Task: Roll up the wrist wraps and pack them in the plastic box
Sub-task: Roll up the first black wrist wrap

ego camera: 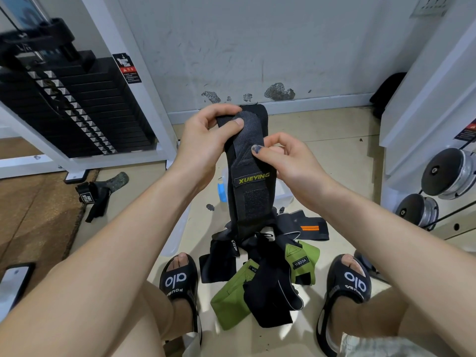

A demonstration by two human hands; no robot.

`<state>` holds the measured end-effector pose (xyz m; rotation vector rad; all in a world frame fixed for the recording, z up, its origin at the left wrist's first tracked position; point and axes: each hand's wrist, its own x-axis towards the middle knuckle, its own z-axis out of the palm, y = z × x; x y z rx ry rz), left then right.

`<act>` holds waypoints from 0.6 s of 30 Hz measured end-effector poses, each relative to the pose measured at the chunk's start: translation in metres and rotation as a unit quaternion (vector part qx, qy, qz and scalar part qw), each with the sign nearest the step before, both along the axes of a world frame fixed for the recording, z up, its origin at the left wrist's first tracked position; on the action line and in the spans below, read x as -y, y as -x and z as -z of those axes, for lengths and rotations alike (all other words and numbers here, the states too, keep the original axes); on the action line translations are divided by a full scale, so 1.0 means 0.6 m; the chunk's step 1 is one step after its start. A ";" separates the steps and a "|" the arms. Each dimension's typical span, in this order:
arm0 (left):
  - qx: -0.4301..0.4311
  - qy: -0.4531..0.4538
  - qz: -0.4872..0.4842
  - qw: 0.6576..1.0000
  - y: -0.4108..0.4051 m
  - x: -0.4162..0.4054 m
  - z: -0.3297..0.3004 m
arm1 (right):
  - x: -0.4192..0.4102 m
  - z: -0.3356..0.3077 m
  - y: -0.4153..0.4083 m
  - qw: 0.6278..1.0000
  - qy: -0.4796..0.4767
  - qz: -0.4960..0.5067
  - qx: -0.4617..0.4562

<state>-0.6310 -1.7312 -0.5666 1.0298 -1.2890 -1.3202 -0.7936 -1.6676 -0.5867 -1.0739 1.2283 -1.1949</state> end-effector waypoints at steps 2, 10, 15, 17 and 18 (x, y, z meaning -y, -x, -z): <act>0.001 -0.002 -0.010 1.000 0.001 0.000 0.000 | 0.005 0.009 0.003 0.997 -0.007 0.026 -0.070; 0.010 0.030 -0.001 0.999 -0.003 -0.005 0.000 | 0.008 0.008 0.010 0.994 0.001 -0.045 -0.095; 0.036 0.061 -0.011 0.997 -0.007 -0.007 -0.003 | 0.006 0.012 0.008 0.997 0.010 -0.059 -0.058; 0.040 0.067 -0.010 0.997 -0.007 -0.009 -0.006 | 0.007 0.013 0.009 0.997 0.008 -0.062 -0.053; 0.040 0.070 -0.008 0.997 -0.007 -0.011 -0.007 | 0.007 0.013 0.008 0.997 0.008 -0.063 -0.049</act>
